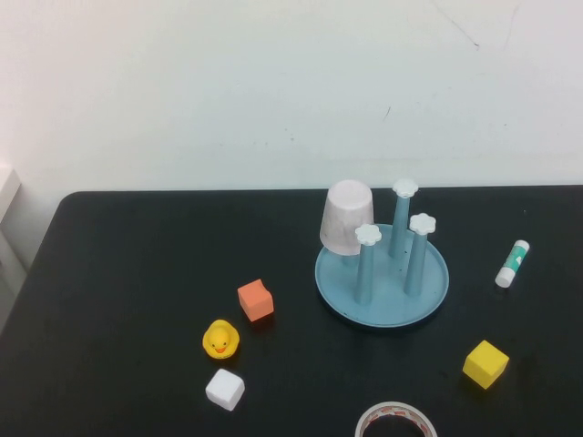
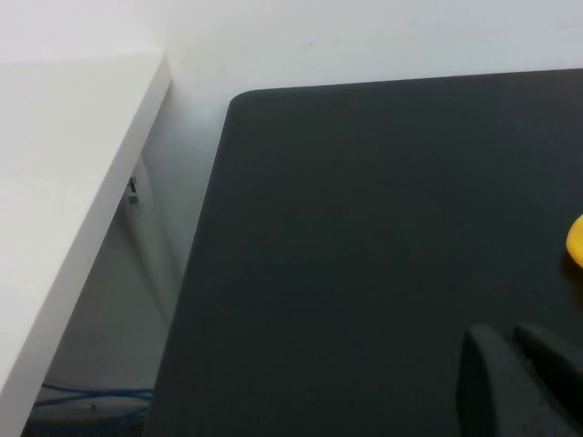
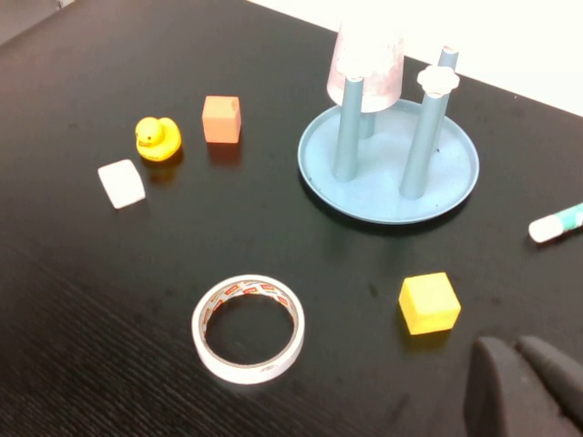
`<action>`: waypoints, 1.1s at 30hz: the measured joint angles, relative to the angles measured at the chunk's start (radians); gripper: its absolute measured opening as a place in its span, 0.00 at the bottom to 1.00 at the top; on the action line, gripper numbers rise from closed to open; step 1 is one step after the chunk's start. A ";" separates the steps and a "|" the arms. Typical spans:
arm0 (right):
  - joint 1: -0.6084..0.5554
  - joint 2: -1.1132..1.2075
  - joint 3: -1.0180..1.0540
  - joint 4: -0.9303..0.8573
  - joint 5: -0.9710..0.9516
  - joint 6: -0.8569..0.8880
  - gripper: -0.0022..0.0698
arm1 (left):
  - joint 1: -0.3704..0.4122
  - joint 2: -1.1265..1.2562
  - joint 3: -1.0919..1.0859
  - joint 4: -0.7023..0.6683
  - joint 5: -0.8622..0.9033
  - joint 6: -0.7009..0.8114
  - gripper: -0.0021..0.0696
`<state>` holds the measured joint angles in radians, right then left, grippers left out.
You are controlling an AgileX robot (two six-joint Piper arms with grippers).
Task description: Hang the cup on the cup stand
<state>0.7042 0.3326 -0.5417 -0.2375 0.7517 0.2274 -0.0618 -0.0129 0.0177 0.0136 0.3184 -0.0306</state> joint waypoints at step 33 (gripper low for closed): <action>0.000 0.000 0.000 0.000 0.000 0.000 0.03 | -0.018 0.000 0.000 0.027 0.000 0.000 0.03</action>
<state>0.7042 0.3326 -0.5417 -0.2375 0.7517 0.2274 -0.0799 -0.0129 0.0177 0.0405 0.3184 -0.0306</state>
